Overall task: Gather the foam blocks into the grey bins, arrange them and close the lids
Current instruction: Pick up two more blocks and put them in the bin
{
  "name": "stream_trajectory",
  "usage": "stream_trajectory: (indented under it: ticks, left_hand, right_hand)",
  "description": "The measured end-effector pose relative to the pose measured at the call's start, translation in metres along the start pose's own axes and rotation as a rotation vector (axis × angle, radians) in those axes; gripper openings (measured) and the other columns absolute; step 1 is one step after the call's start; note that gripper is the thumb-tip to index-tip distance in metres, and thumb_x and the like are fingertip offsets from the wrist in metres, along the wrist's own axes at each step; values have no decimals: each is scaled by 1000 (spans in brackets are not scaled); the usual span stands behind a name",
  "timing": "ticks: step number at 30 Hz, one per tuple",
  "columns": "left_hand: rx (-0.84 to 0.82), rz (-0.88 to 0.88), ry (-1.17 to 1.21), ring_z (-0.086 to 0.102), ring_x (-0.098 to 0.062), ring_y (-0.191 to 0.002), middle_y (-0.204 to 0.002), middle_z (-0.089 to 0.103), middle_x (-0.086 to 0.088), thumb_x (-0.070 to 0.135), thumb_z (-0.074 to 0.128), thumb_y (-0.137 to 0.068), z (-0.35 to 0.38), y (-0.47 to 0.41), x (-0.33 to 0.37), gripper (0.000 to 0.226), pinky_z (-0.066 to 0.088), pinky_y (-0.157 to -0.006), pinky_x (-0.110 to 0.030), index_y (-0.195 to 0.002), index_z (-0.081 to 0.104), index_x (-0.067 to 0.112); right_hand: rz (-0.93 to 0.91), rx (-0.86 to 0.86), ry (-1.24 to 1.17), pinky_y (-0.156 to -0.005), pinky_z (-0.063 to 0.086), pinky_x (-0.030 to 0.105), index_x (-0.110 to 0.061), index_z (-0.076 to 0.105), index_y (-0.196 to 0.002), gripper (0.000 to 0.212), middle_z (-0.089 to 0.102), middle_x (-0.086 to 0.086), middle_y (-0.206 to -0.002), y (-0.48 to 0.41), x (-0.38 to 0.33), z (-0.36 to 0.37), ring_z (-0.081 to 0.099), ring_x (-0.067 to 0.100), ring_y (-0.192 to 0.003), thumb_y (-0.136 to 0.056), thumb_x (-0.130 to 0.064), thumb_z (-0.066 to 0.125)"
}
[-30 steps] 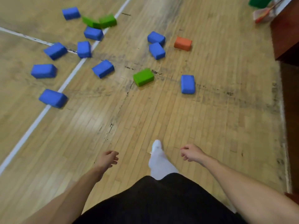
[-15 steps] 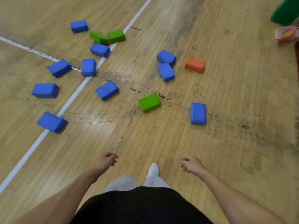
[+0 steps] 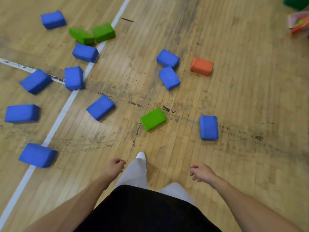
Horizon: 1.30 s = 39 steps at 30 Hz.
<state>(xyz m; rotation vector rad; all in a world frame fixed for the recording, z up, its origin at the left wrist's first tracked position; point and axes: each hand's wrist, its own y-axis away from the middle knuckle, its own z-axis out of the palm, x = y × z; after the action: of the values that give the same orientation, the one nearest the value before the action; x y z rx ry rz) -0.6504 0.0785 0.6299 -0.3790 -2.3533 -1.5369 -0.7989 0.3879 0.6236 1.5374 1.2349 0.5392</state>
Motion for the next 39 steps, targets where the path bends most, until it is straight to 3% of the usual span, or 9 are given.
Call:
stream_trajectory:
  ticks: [9, 15, 20, 24, 26, 29, 32, 36, 39]
  left_hand:
    - [-127, 145, -176, 62, -21, -85, -91, 67, -5, 12, 43, -93, 34, -106, 148, 24, 49, -80, -31, -99, 67, 14]
    - [-98, 277, -196, 62, -17, -88, -94, 69, -4, 15, 47, -93, 128, -267, 179, 23, 43, -62, -24, -101, 68, 16]
    - [-33, 293, -360, 58, -22, -111, -114, 64, -5, 17, 49, -94, 205, -437, 141, 28, 44, -89, -29, -115, 66, 13]
    - [99, 505, -871, 31, -29, -136, -153, 24, -10, 26, 58, -87, 245, -560, 115, 54, 25, -112, -41, -139, 44, 23]
    - [179, 546, -941, 22, -32, -141, -158, 10, -10, 32, 62, -84, 254, -611, 111, 70, 17, -115, -45, -147, 30, 29]
    - [274, 388, -822, 17, -34, -144, -159, 9, -14, 47, 68, -81, 256, -674, 106, 92, 12, -118, -49, -152, 12, 31]
    - [240, 176, -699, 27, -34, -140, -153, 26, -16, 66, 70, -69, 271, -698, 107, 112, 26, -114, -50, -151, 14, 14]
    - [298, 155, -678, 38, -32, -129, -139, 40, -13, 77, 68, -60, 288, -698, 121, 98, 38, -105, -44, -133, 47, 15]
    - [311, 313, -603, 31, -32, -132, -141, 33, -13, 63, 68, -74, 313, -677, 126, 82, 32, -107, -46, -135, 42, 16]
  right_hand:
    - [-147, 65, -133, -59, 44, 19, -22, 63, -93, 7, 67, -2, -84, -99, -88, -63, 62, 10, -66, -91, -19, 57]
    - [-225, 20, -74, -63, 41, 14, -19, 66, -101, 13, 67, -1, -93, -283, -79, -49, 63, 13, -80, -93, -24, 57]
    - [-291, 20, -51, -68, 42, 23, -28, 63, -95, 7, 66, -5, -92, -456, -65, -12, 63, 15, -89, -92, -28, 57]
    - [-345, 46, -80, -80, 49, 29, -26, 64, -90, 6, 70, -3, -94, -579, -60, 26, 66, 18, -88, -89, -30, 59]
    - [-325, 52, -179, -81, 54, 35, -23, 64, -86, 9, 72, -1, -88, -634, -57, 49, 68, 19, -79, -87, -31, 60]
    - [-287, 42, -272, -72, 54, 38, -20, 60, -85, 31, 71, 0, -78, -699, -51, 77, 70, 22, -74, -80, -50, 62]
    - [-295, -33, -296, -69, 58, 39, -15, 52, -105, 65, 70, 3, -87, -731, -53, 88, 70, 22, -76, -70, -69, 60]
    - [-260, 126, -490, -80, 58, 44, -7, 35, -132, 67, 59, 12, -121, -751, -64, 85, 68, 31, -92, -86, -45, 65]
    - [-193, 352, -520, -96, 47, 41, -5, 43, -130, 56, 54, 12, -133, -751, -55, 60, 56, 34, -117, -89, -38, 63]
